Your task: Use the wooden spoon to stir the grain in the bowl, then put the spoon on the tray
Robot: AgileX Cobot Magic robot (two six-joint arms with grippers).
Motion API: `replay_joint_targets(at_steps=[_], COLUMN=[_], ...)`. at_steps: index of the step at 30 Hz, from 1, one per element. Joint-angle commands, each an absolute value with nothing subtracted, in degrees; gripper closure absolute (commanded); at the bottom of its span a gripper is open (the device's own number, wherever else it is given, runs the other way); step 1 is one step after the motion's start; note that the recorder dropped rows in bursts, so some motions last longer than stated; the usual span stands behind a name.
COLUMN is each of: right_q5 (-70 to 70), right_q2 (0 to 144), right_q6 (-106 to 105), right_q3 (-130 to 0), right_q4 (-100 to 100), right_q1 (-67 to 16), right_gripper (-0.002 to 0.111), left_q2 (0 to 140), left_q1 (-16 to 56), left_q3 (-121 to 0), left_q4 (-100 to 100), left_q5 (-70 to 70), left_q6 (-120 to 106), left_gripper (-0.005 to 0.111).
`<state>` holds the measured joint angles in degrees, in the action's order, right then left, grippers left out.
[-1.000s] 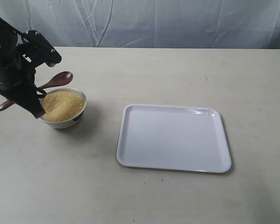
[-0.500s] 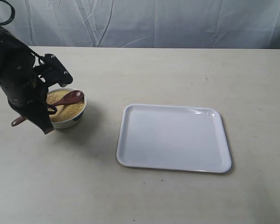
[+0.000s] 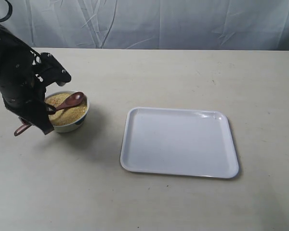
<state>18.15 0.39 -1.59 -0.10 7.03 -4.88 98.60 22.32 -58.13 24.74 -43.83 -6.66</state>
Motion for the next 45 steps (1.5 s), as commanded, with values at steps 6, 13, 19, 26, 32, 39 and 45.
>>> replay_joint_targets(at_steps=[6, 13, 19, 26, 32, 39, 45], right_q5=[17.5, 17.5, 17.5, 17.5, 17.5, 17.5, 17.5], right_q2=[0.0, 0.0, 0.0, 0.0, 0.0, 0.0, 0.0], right_q6=[-1.5, -1.5, -1.5, -1.5, -1.5, -1.5, -1.5], right_q3=[0.0, 0.0, 0.0, 0.0, 0.0, 0.0, 0.0], right_q4=[7.1, 7.1, 7.1, 7.1, 7.1, 7.1, 7.1], right_q1=[-4.6, -4.6, -4.6, -4.6, -4.6, -4.6, -4.6], right_gripper=[0.108, 0.108, 0.108, 0.108, 0.108, 0.108, 0.108], left_q2=[87.5, 74.3, 66.2, 64.9, 64.9, 65.1, 68.7], left_q1=[21.8, 18.8, 18.8, 18.9, 18.9, 18.9, 18.9], left_q3=[-65.3, -57.8, -43.1, -23.9, -17.7, -14.6, -12.7], left_q4=[20.5, 10.5, 6.6, -8.4, -11.5, -15.2, -22.6], left_q5=[-48.8, -33.4, -13.8, 10.8, 12.9, 14.5, 17.1], left_q6=[4.7, 16.8, 33.6, 44.9, 50.4, 62.4, 62.4], left_gripper=[0.064, 0.064, 0.064, 0.057, 0.051, 0.045, 0.045])
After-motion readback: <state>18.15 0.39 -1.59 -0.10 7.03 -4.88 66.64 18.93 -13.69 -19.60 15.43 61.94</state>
